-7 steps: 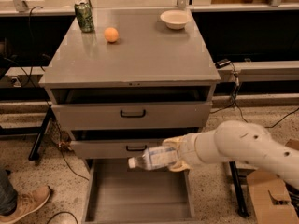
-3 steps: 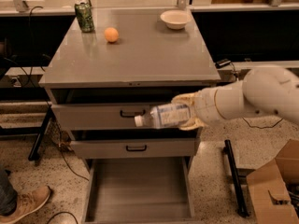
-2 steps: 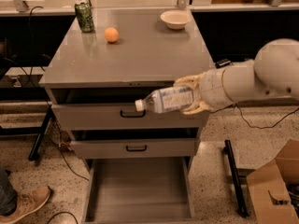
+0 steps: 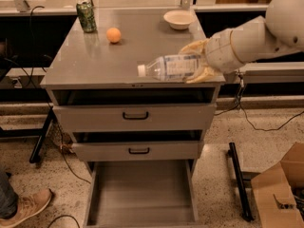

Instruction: Pick blue plastic bottle from bottom drawer and place on counter

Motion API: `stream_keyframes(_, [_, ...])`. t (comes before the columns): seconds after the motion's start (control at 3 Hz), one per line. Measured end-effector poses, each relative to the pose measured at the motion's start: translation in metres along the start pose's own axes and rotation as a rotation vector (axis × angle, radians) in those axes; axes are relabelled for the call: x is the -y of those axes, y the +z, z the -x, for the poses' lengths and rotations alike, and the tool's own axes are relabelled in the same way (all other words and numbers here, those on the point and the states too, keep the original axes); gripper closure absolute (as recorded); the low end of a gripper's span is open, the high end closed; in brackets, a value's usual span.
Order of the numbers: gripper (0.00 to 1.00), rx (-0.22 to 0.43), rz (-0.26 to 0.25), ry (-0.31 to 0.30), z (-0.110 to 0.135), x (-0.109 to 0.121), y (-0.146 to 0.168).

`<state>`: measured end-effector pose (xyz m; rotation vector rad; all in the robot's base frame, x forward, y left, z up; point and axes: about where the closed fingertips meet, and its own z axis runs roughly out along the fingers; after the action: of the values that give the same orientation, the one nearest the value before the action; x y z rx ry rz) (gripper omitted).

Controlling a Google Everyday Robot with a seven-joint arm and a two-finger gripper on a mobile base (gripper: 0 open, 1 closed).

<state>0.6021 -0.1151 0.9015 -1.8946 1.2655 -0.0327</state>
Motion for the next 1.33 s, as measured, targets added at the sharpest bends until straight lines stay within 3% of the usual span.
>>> stream_keyframes(0.33, [1.00,0.035,0.014,0.111,-0.016,0.025,0.008])
stream_keyframes(0.67, [1.00,0.038,0.004,0.121,-0.017,0.033,0.005])
stream_keyframes(1.0, [1.00,0.079,-0.008,0.178,-0.020,0.035,0.010])
stream_keyframes(1.33, [1.00,0.179,-0.033,0.274,-0.028,0.044,0.014])
